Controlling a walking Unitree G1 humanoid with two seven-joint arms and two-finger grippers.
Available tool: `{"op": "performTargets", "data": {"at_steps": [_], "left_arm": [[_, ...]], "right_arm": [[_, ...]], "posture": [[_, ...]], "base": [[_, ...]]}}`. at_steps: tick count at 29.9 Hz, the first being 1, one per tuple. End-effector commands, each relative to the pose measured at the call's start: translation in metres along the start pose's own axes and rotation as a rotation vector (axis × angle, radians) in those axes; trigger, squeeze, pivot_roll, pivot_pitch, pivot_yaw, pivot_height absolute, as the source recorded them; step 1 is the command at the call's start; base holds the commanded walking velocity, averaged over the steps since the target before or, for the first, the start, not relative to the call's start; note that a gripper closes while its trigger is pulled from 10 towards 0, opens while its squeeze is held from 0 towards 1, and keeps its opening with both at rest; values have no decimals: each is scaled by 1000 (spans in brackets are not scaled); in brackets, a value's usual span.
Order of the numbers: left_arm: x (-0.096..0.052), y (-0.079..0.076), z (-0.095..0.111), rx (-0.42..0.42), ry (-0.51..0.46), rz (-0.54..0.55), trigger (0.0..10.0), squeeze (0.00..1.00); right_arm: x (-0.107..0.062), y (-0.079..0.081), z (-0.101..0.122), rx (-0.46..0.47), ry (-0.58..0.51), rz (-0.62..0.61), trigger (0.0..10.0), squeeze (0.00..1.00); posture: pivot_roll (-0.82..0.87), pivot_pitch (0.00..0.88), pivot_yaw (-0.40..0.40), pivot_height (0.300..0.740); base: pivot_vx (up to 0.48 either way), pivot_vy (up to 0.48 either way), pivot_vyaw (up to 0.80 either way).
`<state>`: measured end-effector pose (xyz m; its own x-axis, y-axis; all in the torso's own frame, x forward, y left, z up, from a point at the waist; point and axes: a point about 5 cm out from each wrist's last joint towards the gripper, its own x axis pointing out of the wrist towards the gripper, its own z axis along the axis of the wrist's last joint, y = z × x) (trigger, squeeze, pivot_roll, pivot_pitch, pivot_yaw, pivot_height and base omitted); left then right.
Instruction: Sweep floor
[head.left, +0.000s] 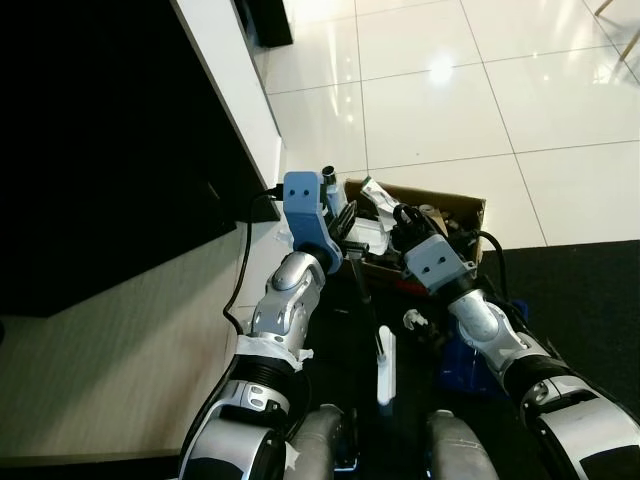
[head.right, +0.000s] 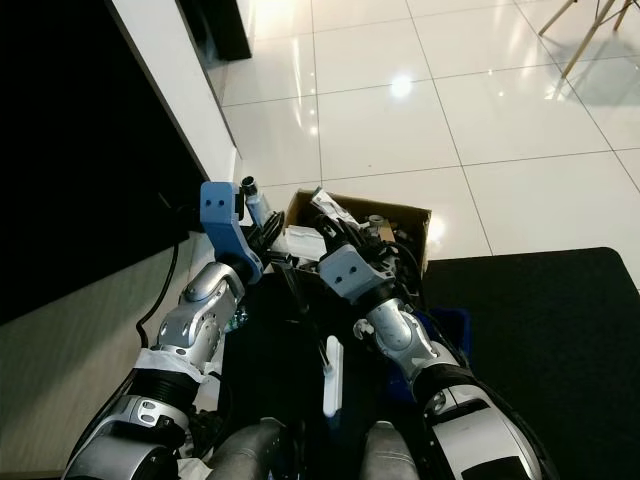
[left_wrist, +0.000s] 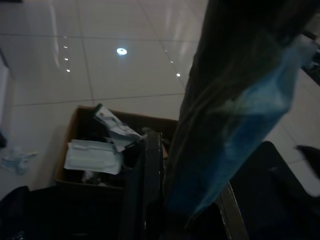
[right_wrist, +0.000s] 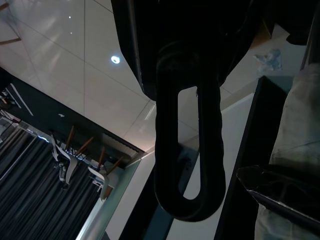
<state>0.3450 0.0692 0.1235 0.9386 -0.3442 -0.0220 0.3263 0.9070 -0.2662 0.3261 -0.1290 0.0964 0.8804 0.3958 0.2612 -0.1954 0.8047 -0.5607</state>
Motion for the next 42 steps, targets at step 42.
{"op": "performTargets", "data": {"at_steps": [42], "left_arm": [[-1,52,28,-86,-129,124,10000,0]], "right_arm": [[-14,-9,-12,206,54,-53,10000,0]], "posture": [[47,167,186,740]], "base": [[0,0,0]]}}
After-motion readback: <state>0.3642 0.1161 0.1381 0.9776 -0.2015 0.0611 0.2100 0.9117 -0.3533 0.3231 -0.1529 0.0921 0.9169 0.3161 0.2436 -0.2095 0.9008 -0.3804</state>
